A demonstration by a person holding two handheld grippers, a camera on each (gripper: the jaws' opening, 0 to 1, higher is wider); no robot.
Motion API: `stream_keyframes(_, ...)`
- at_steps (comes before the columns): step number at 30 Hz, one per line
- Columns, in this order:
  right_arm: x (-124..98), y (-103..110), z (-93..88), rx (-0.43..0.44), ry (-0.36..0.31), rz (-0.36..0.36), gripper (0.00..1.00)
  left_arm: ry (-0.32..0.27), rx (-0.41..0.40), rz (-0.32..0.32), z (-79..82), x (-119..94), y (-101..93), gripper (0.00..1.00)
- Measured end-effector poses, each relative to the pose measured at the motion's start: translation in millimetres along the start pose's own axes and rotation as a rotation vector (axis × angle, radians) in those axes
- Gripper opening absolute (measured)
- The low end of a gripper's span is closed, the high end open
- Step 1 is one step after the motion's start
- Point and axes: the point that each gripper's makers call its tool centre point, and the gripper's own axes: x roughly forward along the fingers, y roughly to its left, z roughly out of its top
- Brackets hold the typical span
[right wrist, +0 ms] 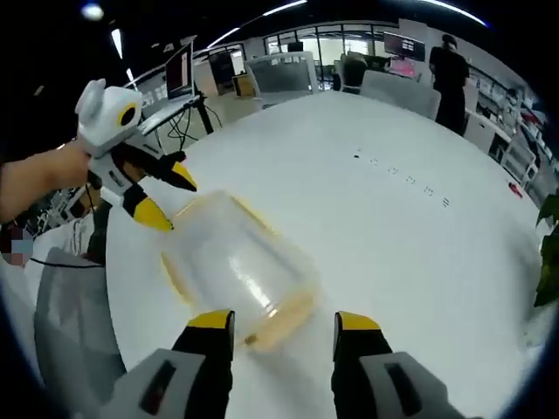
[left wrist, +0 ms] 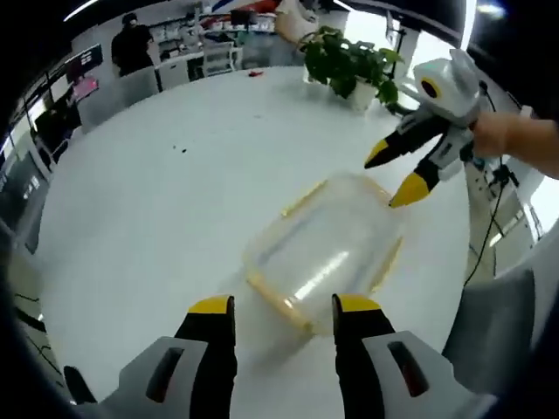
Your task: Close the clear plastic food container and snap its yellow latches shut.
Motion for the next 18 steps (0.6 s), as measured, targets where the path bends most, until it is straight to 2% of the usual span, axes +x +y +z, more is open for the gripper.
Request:
stream_keyframes(2,1.2,5.0,1.2,0.062,-0.021,0.016,0.43,-0.018,-0.062,0.000,1.0,-0.2,0.0,0.42)
stream_keyframes(5,3.4,7.1,6.0,0.237,-0.073,0.041,0.44,-0.022,-0.106,0.003,-0.8,1.8,2.2,0.43)
stream_keyframes(6,3.9,5.7,6.1,0.259,-0.079,0.040,0.44,-0.021,-0.120,0.003,-1.7,2.4,2.2,0.43)
stream_keyframes(11,8.2,8.0,1.4,0.286,-0.067,0.039,0.42,-0.032,-0.169,-0.016,-1.8,4.6,-5.5,0.42)
stream_keyframes(13,9.9,8.2,-1.4,0.314,-0.060,0.037,0.41,-0.025,-0.175,-0.020,-4.9,8.2,-6.9,0.42)
stream_keyframes(14,10.8,9.6,0.1,0.355,-0.073,0.040,0.42,-0.022,-0.179,-0.024,-6.1,9.3,-7.8,0.41)
stream_keyframes(18,11.8,11.7,-0.2,0.382,-0.077,0.059,0.40,-0.032,-0.202,-0.041,-6.1,12.9,-12.0,0.39)
